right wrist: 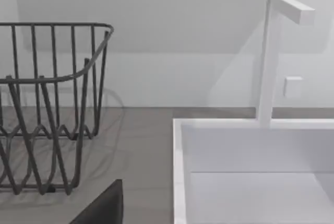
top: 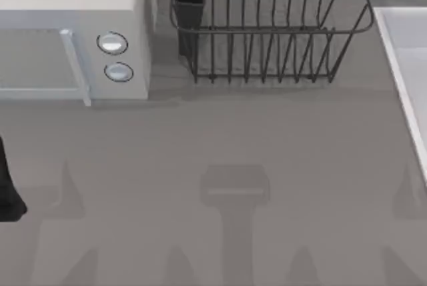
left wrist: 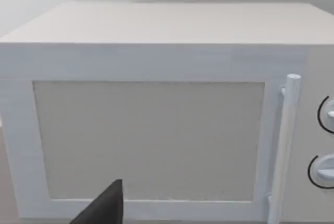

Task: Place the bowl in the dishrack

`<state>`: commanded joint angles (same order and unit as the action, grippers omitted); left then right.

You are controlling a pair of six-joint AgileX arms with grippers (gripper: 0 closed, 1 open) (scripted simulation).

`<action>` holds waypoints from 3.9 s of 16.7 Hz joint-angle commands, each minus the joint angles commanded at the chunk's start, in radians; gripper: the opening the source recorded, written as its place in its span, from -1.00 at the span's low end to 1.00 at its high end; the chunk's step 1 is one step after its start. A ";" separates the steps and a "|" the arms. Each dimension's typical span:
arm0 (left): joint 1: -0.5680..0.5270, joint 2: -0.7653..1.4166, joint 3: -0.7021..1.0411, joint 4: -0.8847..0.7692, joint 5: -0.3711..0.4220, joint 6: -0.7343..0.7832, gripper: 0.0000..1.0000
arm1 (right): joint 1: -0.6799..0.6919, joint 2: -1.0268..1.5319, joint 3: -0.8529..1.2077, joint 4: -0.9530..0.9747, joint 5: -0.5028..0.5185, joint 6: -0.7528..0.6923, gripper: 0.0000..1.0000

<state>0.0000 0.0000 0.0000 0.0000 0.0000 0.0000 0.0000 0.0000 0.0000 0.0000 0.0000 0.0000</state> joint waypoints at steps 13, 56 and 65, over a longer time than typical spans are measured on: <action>0.000 0.000 0.000 0.000 0.000 0.000 1.00 | -0.260 0.675 0.527 -0.478 -0.033 -0.257 1.00; 0.000 0.000 0.000 0.000 0.000 0.000 1.00 | -0.576 1.751 0.976 -0.693 -0.065 -0.559 -0.21; 0.000 0.000 0.000 0.000 0.000 0.000 1.00 | -0.576 1.751 0.976 -0.693 -0.065 -0.559 -1.00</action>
<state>0.0000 0.0000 0.0000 0.0000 0.0000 0.0000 -0.5762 1.7507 0.9759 -0.6929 -0.0645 -0.5586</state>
